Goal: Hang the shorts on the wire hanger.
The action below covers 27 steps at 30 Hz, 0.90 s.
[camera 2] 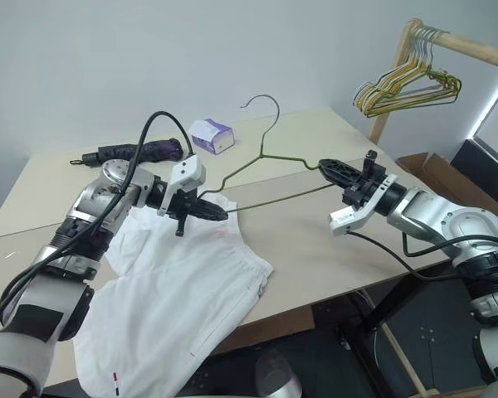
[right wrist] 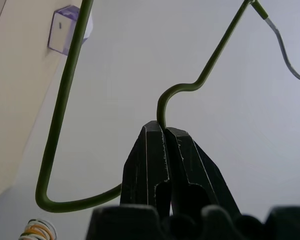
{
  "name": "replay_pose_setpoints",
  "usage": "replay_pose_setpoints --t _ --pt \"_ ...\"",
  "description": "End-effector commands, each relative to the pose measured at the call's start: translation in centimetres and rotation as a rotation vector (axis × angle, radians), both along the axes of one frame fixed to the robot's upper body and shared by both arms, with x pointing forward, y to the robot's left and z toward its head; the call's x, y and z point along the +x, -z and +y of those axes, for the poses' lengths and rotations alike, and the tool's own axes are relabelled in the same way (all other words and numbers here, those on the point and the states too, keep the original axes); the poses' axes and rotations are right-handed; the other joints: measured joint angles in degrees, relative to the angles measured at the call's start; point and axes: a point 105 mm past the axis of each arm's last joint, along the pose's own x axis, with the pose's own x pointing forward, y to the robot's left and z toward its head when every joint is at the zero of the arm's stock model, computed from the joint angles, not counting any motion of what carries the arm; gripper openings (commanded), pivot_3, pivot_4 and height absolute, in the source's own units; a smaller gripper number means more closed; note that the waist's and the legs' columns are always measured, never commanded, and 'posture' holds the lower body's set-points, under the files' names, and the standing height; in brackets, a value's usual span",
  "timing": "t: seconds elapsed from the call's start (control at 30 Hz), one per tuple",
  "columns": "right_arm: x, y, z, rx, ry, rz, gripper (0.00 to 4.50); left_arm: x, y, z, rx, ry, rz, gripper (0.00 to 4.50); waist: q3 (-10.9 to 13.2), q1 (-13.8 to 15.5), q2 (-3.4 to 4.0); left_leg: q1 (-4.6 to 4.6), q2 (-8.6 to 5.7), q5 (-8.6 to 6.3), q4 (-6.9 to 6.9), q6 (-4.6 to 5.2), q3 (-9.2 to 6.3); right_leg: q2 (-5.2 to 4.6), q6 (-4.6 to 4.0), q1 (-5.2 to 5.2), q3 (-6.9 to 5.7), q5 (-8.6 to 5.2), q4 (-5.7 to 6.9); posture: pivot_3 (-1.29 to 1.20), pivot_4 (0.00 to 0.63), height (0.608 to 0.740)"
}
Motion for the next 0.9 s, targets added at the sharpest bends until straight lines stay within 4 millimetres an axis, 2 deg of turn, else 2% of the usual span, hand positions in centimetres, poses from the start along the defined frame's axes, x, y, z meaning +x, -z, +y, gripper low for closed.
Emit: replay_pose_setpoints --t 0.03,0.17,0.43,0.6,0.67,0.77,0.9 --pt "-0.4 -3.1 0.5 0.086 -0.031 -0.071 0.57 0.5 -1.3 0.0 -0.009 -0.004 -0.058 0.00 0.00 -0.02 0.00 0.00 0.01 0.00 0.00 0.00 0.00 0.00 0.00 0.00 0.00 0.00 0.00 -0.50 0.000 0.740" --pt "-0.9 -2.8 1.0 0.077 -0.070 -0.035 1.72 0.7 -1.4 0.5 -0.012 -0.036 -0.062 0.00 0.00 -0.03 0.00 0.01 0.02 0.00 0.00 0.00 0.01 0.02 0.00 0.01 0.00 0.00 0.01 -0.49 0.000 0.740" --pt "-2.3 -1.5 2.3 0.122 -0.148 0.132 4.48 1.2 -2.2 2.2 -0.020 -0.152 -0.120 0.00 0.00 0.26 0.00 0.00 0.02 0.00 0.00 0.00 0.01 0.01 0.00 0.01 0.01 0.00 0.01 -0.42 0.000 0.740" --pt "-3.6 -0.4 2.7 0.238 -0.154 0.414 4.48 0.8 -2.5 3.0 -0.021 -0.166 -0.219 0.00 0.02 1.35 -0.04 0.01 0.03 -0.01 0.08 0.02 0.00 0.01 0.01 0.14 -0.04 0.01 -0.01 -0.39 0.000 0.740" --pt "-4.6 -0.6 3.3 0.391 -0.162 0.605 4.48 0.1 -2.0 3.3 -0.002 -0.124 -0.290 0.00 0.02 2.08 -0.05 0.01 0.04 -0.02 0.10 0.04 0.00 0.01 0.02 0.14 -0.04 0.01 -0.02 -0.37 0.000 0.740" --pt "-5.9 -0.8 3.8 0.527 -0.173 0.851 4.48 -0.8 -1.3 3.7 0.048 -0.053 -0.401 0.00 0.02 3.14 -0.04 -0.05 0.09 -0.05 0.13 0.06 0.03 0.01 -0.01 0.09 -0.03 0.03 -0.01 -0.37 0.000 0.740" --pt "-6.6 -1.3 3.4 0.625 -0.129 1.097 4.48 -1.9 -1.2 3.4 0.010 0.013 -0.483 0.00 0.02 5.54 -0.03 -0.15 0.07 -0.10 0.25 0.11 -0.01 -0.07 0.14 -0.16 -0.01 0.13 -0.12 -0.36 0.000 0.740"
